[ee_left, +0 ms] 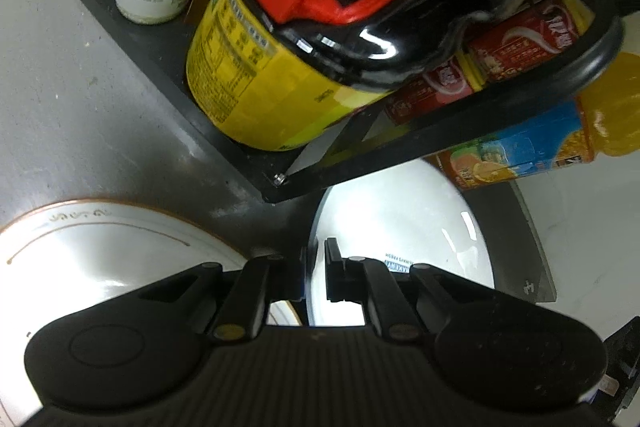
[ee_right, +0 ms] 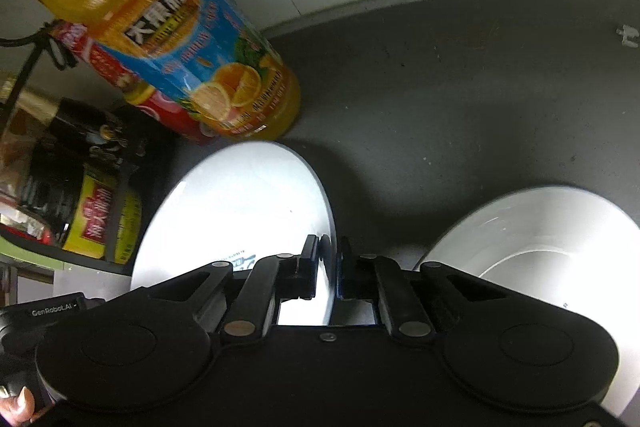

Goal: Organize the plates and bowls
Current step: 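Close both grippers on the rim of the white 'Sweet' plate, then lift the 'Sweet' plate with both grippers over the gold-rimmed plate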

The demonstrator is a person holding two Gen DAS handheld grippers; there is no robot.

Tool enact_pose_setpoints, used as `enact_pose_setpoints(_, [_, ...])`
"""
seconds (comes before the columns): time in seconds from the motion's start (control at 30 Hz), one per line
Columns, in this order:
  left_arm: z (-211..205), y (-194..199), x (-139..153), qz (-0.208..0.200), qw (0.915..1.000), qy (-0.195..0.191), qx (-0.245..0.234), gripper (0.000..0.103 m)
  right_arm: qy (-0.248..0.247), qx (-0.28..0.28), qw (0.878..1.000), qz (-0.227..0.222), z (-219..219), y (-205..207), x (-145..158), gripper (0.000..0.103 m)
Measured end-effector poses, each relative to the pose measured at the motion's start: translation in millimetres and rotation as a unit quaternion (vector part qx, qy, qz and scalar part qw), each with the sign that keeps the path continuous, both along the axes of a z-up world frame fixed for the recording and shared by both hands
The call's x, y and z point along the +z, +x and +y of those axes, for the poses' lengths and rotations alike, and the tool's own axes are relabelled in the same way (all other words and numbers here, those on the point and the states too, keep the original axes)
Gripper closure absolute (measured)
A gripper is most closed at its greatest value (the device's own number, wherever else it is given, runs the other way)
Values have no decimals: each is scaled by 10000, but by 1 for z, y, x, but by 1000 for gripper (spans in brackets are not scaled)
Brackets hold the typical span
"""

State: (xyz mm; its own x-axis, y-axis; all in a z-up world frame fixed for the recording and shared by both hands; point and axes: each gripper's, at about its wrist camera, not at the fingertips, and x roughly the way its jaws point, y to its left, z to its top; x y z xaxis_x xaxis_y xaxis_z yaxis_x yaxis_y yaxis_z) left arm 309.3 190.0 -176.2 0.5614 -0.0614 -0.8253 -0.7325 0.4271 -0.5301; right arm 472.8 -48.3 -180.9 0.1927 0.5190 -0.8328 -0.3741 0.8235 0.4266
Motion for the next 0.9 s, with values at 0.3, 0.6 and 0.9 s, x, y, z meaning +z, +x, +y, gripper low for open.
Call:
enact_pose_setpoints(0.3, [2,-11,7,-29,9999,-62,-120,97,176,-54,9998,-20,-7,-14,12,98])
enact_pose_setpoints(0.6, [1,-30,26,-170,9995,-12,-254,97,279,-147,9995,-62,-17,-36,26,98])
enact_pose_setpoints(0.9, [1,-68,44,-242,9992,49,-327,97,313,-112,9992,-225,-17,-75,44,98])
